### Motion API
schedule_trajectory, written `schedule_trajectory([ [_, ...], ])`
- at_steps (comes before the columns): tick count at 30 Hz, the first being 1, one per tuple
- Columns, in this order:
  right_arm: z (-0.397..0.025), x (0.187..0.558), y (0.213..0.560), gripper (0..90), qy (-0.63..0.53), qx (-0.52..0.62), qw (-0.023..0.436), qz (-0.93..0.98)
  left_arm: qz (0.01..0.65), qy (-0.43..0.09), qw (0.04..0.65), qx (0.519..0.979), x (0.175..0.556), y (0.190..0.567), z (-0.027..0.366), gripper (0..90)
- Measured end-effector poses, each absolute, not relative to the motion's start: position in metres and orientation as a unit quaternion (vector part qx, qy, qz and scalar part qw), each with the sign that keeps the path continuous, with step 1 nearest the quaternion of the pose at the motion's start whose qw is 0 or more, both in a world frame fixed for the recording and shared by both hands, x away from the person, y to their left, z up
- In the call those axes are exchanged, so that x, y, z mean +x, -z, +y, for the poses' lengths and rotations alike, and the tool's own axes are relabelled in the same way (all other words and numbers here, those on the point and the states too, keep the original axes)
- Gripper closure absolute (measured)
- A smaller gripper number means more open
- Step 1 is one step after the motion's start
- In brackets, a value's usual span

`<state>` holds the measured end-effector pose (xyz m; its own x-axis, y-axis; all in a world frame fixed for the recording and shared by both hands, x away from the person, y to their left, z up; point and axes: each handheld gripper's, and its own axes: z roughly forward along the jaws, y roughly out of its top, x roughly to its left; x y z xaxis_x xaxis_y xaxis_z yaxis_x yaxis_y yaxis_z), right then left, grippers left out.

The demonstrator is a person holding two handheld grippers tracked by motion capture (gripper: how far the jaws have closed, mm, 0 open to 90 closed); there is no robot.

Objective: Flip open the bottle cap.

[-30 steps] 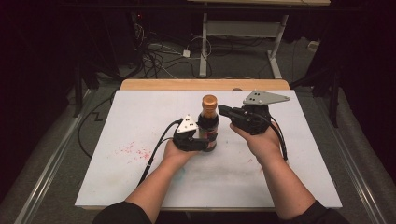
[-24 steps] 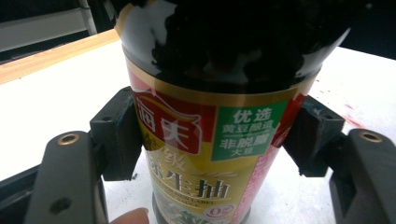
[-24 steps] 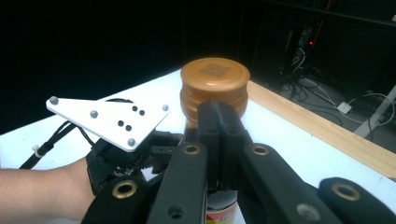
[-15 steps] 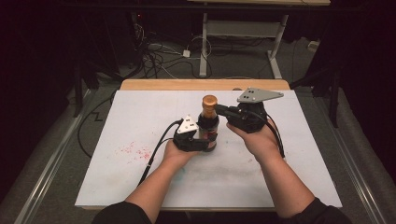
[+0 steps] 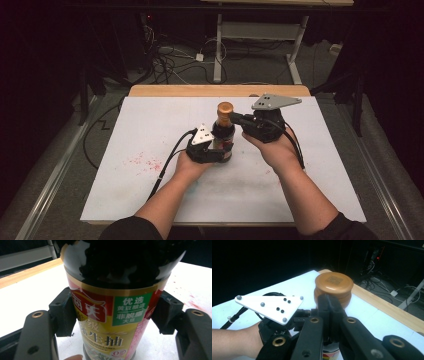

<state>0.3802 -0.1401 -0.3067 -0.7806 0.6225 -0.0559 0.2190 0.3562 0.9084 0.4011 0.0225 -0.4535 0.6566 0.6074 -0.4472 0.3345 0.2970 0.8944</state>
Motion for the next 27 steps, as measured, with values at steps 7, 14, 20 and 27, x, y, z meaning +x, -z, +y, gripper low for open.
schedule_trajectory([
  [7, -0.1392, 0.3794, 0.3063, 90.0, -0.5, 0.265, 0.203, 0.799, 0.401, -0.102, 0.701, 0.581, 0.4, 0.4547, 0.0219, 29.8],
  [14, -0.1391, 0.377, 0.306, 90.0, -0.497, 0.27, 0.208, 0.798, 0.397, -0.11, 0.707, 0.576, 0.3986, 0.4569, 0.021, 30.1],
  [20, -0.1369, 0.3769, 0.3047, 90.0, -0.492, 0.272, 0.21, 0.8, 0.397, -0.111, 0.706, 0.576, 0.3987, 0.4569, 0.0212, 30.1],
  [27, -0.1362, 0.3755, 0.3042, 90.0, -0.489, 0.274, 0.212, 0.8, 0.395, -0.113, 0.704, 0.579, 0.398, 0.4571, 0.0211, 30.1],
])
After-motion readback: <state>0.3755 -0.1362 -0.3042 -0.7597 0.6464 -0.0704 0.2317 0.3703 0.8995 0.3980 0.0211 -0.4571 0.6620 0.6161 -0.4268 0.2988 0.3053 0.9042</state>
